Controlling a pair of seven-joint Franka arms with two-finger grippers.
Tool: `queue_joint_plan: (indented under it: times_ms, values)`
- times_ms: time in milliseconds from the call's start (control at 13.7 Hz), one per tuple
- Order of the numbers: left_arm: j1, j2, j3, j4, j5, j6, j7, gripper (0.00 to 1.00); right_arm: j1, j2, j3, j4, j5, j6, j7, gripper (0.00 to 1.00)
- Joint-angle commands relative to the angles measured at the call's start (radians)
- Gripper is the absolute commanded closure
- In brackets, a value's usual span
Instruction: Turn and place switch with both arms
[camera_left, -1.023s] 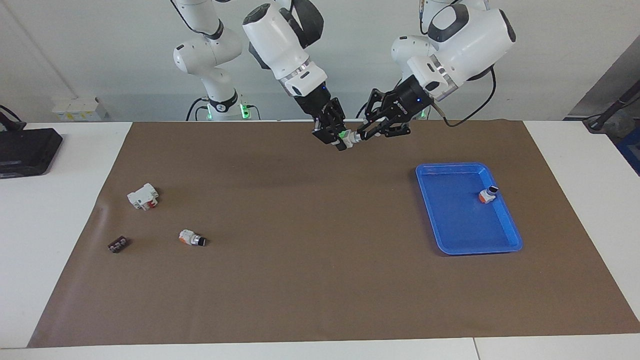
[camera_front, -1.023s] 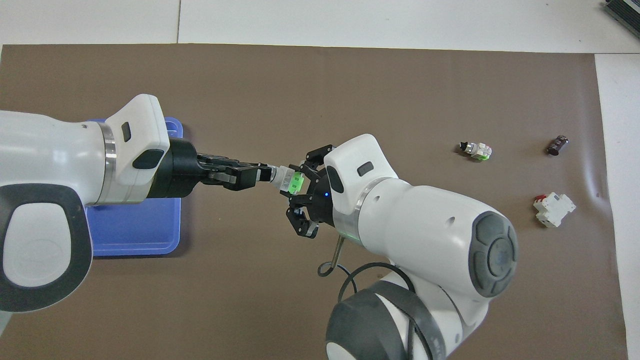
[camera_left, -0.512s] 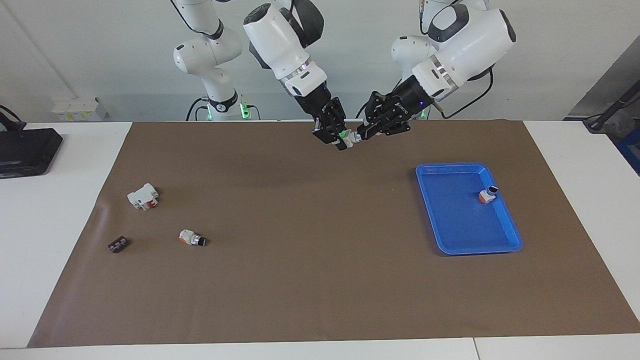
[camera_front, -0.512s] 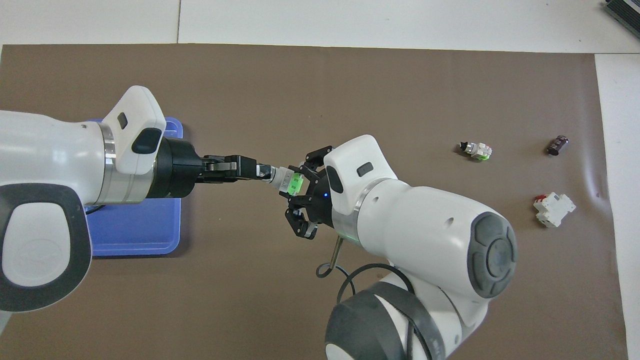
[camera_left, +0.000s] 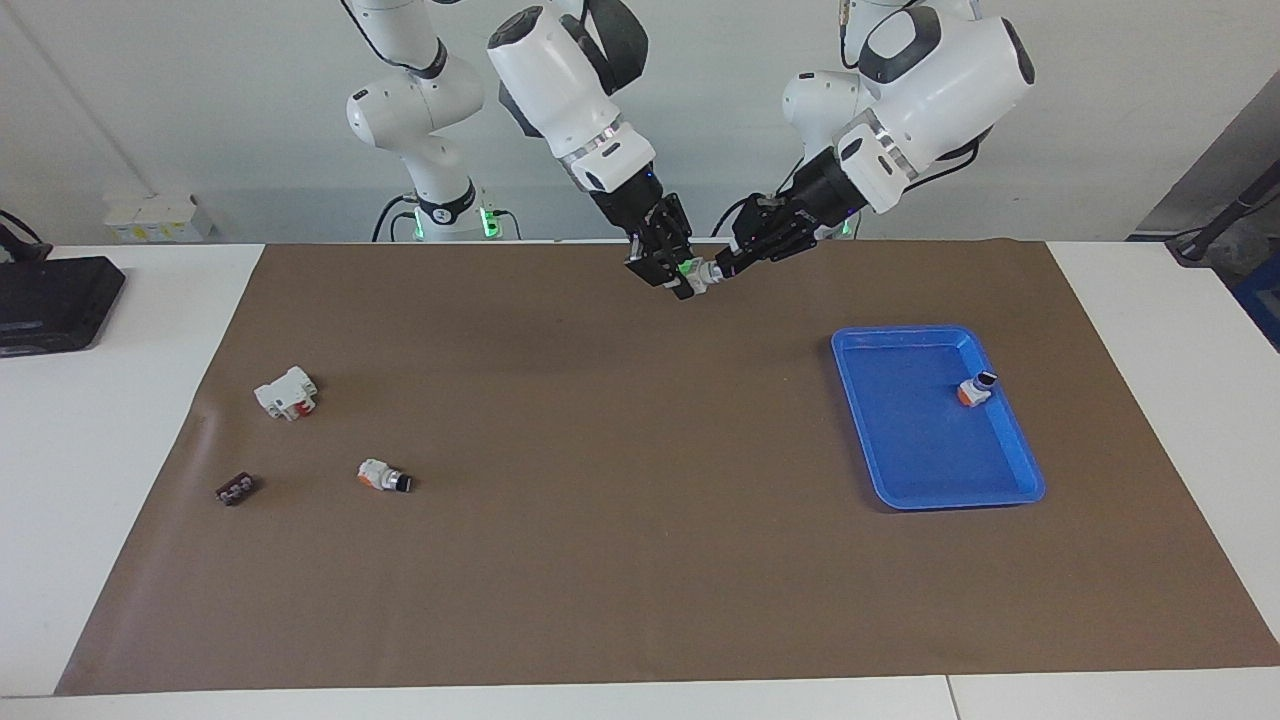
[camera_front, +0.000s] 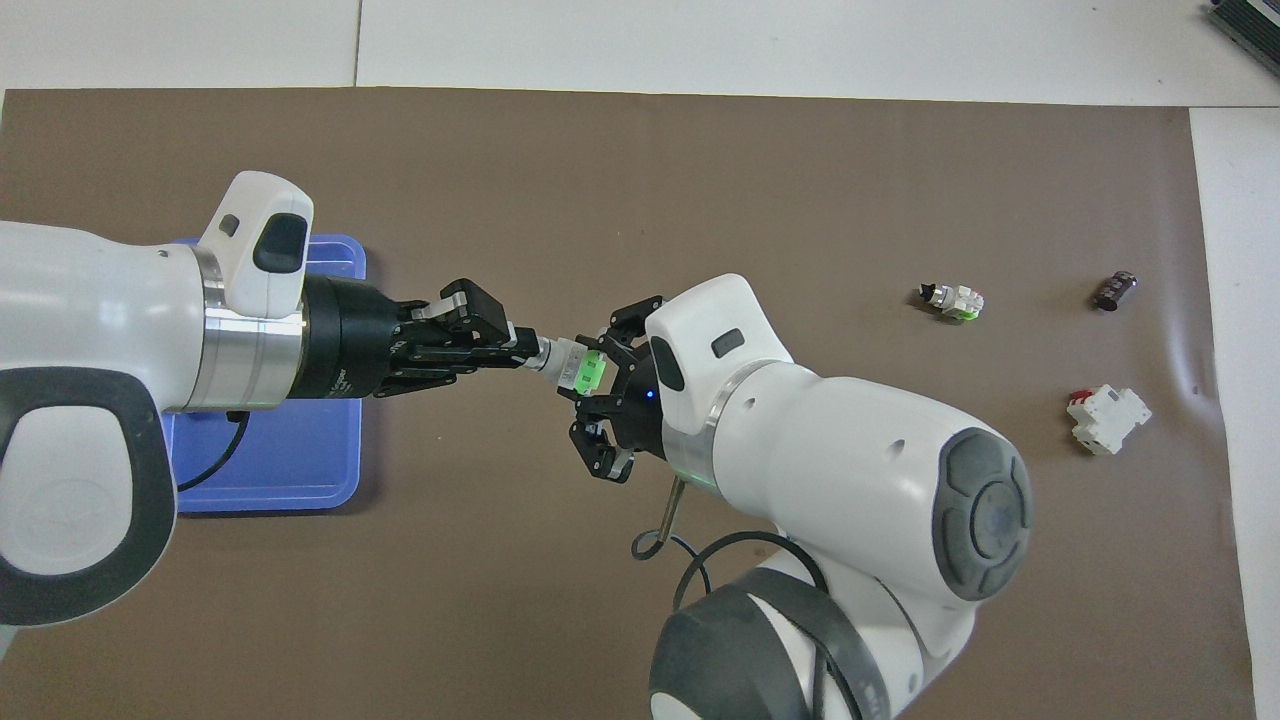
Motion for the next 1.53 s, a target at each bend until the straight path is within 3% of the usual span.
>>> queue_joint_plan:
  times_ms: [0,1462]
  values:
    - [-0.022,-0.022,0.004,-0.03,-0.03,-0.044,-0.141,1.0,-0.006,-0.01,0.011,0.012,0.001,0.02,0.04,1.0]
    - [-0.014,-0.024,0.007,0.003,-0.011,-0.044,-0.793,1.0,-0.006,-0.01,0.011,0.012,0.002,0.023,0.042,1.0]
